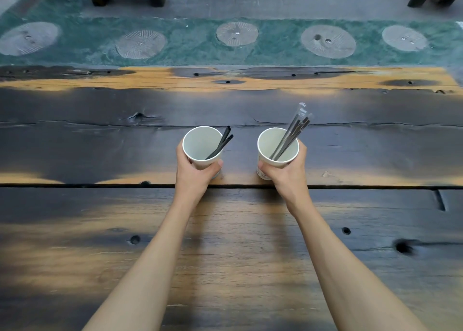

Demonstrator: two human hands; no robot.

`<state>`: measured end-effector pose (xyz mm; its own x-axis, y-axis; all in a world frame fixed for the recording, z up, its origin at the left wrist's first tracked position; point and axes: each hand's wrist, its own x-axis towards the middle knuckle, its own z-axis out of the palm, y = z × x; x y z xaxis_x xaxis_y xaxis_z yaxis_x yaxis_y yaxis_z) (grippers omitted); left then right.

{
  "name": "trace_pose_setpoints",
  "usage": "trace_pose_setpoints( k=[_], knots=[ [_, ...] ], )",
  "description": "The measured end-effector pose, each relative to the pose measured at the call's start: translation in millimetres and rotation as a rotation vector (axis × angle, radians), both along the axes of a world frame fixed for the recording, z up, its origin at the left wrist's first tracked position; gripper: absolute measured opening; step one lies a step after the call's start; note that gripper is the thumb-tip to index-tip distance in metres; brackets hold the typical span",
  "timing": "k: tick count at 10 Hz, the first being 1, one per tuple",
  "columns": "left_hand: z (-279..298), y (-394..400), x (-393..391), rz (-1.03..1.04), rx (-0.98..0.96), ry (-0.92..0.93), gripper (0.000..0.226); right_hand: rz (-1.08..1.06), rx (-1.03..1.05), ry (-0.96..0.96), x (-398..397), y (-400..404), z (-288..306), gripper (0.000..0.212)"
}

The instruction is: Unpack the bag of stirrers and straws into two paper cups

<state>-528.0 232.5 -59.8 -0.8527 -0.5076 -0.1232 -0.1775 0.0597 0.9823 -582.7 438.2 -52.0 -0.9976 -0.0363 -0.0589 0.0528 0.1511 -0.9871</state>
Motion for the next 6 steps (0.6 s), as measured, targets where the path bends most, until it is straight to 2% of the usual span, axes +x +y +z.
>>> trace_pose_setpoints(
  k=[4,6],
  knots=[
    [-5,-7,7,0.006,-0.017,-0.017,0.084,0.007,-0.037,-0.035,-5,5,-10,0.091],
    [1,-7,14,0.009,-0.061,-0.055,0.093,0.034,-0.008,-0.058,3,10,-4,0.101]
  ],
)
